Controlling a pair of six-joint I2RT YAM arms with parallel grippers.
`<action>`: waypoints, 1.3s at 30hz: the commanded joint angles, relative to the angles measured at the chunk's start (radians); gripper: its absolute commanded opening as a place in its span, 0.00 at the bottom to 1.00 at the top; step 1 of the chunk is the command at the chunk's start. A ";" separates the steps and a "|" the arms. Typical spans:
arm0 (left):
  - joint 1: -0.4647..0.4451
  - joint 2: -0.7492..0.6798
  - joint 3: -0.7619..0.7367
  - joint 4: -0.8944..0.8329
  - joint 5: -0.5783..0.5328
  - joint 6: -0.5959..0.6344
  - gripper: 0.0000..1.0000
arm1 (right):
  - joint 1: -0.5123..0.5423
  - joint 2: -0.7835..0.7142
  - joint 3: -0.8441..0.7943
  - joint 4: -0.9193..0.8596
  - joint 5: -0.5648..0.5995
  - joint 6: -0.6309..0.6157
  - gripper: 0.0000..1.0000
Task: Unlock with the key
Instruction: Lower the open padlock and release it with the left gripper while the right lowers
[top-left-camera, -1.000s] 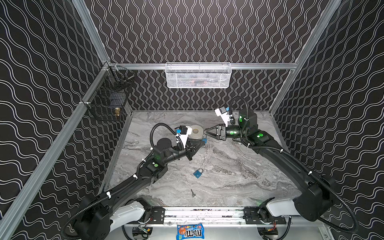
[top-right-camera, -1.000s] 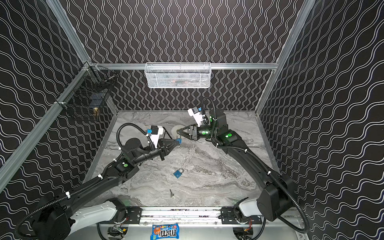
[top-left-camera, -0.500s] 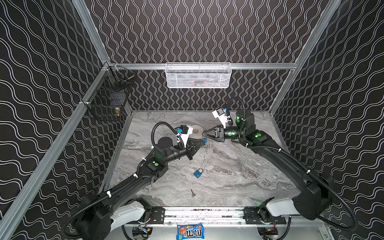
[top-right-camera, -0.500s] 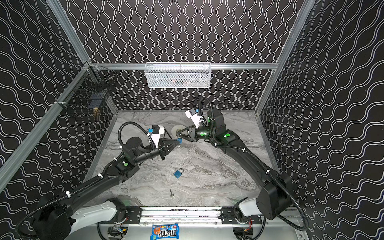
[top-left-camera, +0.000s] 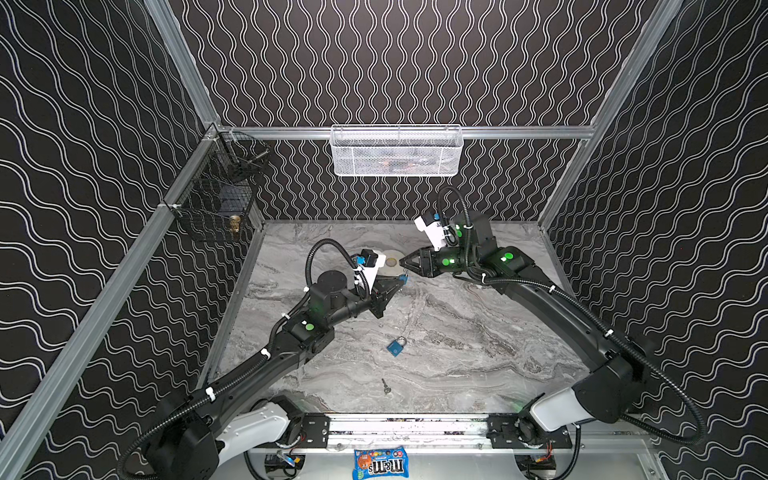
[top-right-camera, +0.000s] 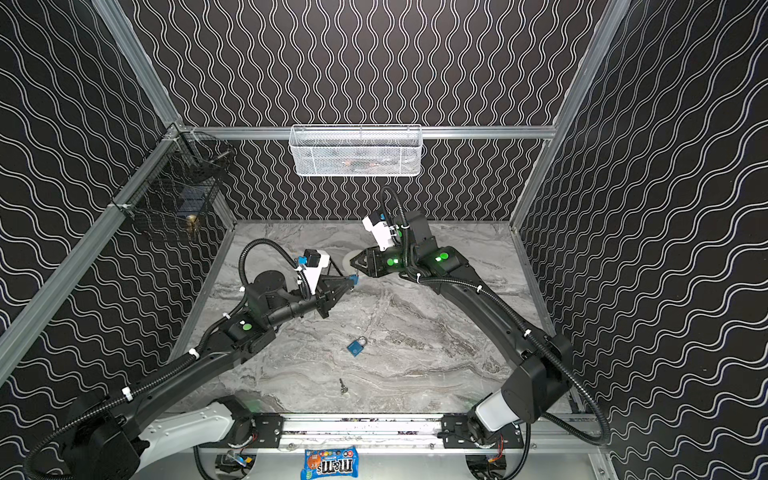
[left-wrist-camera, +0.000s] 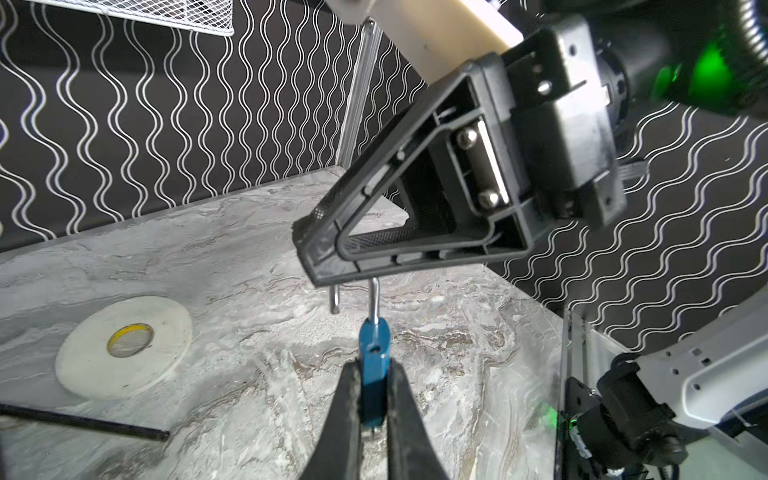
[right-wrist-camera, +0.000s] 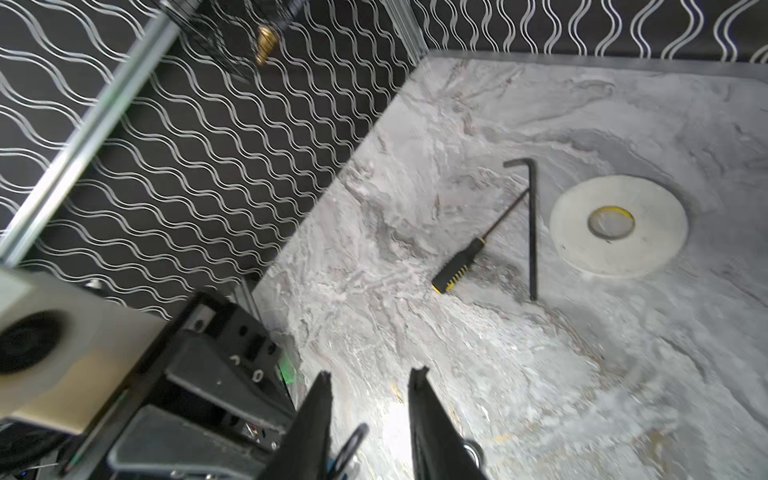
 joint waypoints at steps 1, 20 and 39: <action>0.002 -0.010 0.006 0.010 -0.024 0.061 0.00 | 0.003 0.028 0.060 -0.155 0.134 -0.040 0.34; 0.010 0.208 -0.079 0.040 0.039 -0.280 0.00 | -0.064 -0.103 -0.208 -0.124 0.241 0.077 0.59; 0.033 0.622 0.101 -0.040 0.176 -0.482 0.00 | -0.116 -0.108 -0.381 -0.027 0.237 0.137 0.62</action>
